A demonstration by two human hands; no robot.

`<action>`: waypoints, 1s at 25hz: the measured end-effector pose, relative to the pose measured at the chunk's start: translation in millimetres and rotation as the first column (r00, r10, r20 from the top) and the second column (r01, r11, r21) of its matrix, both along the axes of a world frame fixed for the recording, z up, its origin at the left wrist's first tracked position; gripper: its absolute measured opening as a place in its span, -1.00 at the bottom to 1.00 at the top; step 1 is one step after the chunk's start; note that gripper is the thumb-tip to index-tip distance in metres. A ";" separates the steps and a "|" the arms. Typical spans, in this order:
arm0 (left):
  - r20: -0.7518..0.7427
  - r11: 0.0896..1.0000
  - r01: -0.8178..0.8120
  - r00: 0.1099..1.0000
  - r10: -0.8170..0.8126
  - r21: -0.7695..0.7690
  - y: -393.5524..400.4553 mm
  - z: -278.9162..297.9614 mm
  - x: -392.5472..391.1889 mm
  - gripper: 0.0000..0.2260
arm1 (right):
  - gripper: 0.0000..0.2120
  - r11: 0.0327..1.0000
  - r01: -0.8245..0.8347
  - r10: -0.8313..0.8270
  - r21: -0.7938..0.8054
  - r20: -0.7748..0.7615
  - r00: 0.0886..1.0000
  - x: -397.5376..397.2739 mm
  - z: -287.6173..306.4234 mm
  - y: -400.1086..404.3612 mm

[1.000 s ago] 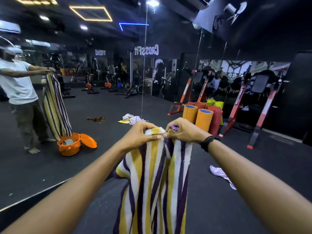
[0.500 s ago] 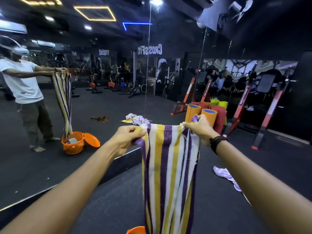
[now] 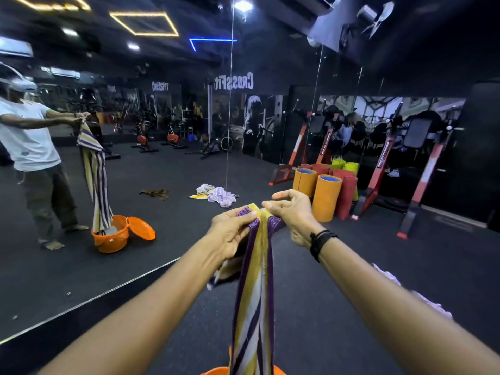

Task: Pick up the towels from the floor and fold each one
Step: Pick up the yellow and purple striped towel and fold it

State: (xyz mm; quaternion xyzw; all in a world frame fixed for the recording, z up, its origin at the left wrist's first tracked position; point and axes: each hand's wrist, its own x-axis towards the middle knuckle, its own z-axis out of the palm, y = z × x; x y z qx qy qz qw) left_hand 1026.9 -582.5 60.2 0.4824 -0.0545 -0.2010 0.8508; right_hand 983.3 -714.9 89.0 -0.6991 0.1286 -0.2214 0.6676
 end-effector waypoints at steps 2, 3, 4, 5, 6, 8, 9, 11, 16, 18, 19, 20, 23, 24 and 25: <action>0.043 0.999 -0.034 0.999 0.033 0.023 -3.3 -0.4 -4.9 -0.88 | -0.70 1.000 -0.016 0.015 -0.019 -0.026 1.000 -3.7 0.5 -2.4; 0.074 0.998 -0.051 0.996 0.048 0.038 -4.2 -0.2 -7.6 -0.90 | -0.67 0.999 -0.021 0.019 -0.037 -0.049 0.999 -4.9 0.6 -3.6; 0.113 0.996 -0.064 0.992 0.057 0.059 -5.2 -1.4 -8.9 -0.91 | -0.66 0.999 -0.024 0.021 -0.046 -0.071 0.997 -5.8 0.5 -4.4; 0.155 0.993 -0.081 0.986 0.066 0.092 -6.4 -4.1 -9.1 -0.91 | -0.67 0.999 -0.025 0.021 -0.045 -0.087 0.996 -6.9 0.5 -4.4; 0.207 0.985 -0.104 0.976 0.074 0.137 -8.2 -7.7 -9.1 -0.90 | -0.70 0.999 -0.020 0.016 -0.046 -0.101 0.995 -7.2 -0.1 -4.5; 0.349 0.939 -0.199 0.933 0.093 0.280 -11.1 -16.3 -9.6 -0.90 | -0.74 0.996 -0.021 0.009 -0.090 -0.127 0.992 -7.5 -2.2 -3.1; 0.435 0.896 -0.268 0.895 0.095 0.354 -11.5 -18.6 -11.9 -0.91 | -0.75 0.993 -0.020 0.003 -0.120 -0.138 0.990 -6.9 -3.6 -2.4; 0.606 0.774 -0.427 0.792 0.071 0.468 -11.3 -21.4 -19.3 -0.90 | -0.76 0.988 0.010 -0.033 -0.151 -0.146 0.989 -5.0 -6.7 -2.4; 0.774 0.709 -0.546 0.633 0.000 0.446 -11.9 -27.9 -32.8 -0.84 | -0.74 0.985 0.117 -0.138 -0.127 -0.174 0.975 3.1 -11.9 -1.6; 0.800 0.724 -0.546 0.600 -0.013 0.421 -10.2 -32.7 -34.8 -0.80 | -0.73 0.990 0.112 -0.126 -0.084 -0.186 0.974 2.1 -11.7 -1.0; 0.805 0.732 -0.530 0.592 -0.042 0.428 -8.9 -34.2 -36.0 -0.74 | -0.72 0.994 0.102 -0.109 -0.048 -0.194 0.975 1.0 -11.0 -1.5; 0.805 0.737 -0.510 0.589 -0.076 0.443 -8.2 -36.6 -36.0 -0.67 | -0.72 0.996 0.088 -0.088 -0.012 -0.195 0.977 0.6 -10.1 -1.5; 0.824 0.726 -0.550 0.565 -0.041 0.413 -10.7 -42.2 -34.0 -0.62 | -0.71 0.998 0.048 -0.041 0.030 -0.199 0.979 -2.8 -6.0 7.1; 0.831 0.711 -0.591 0.556 0.017 0.381 -12.0 -42.9 -31.9 -0.67 | -0.70 0.999 0.035 -0.026 0.036 -0.205 0.978 -2.5 -5.7 8.9; 0.822 0.700 -0.616 0.565 0.073 0.361 -12.7 -42.5 -29.7 -0.74 | -0.70 0.999 0.007 0.002 0.041 -0.216 0.976 -3.1 -5.3 8.8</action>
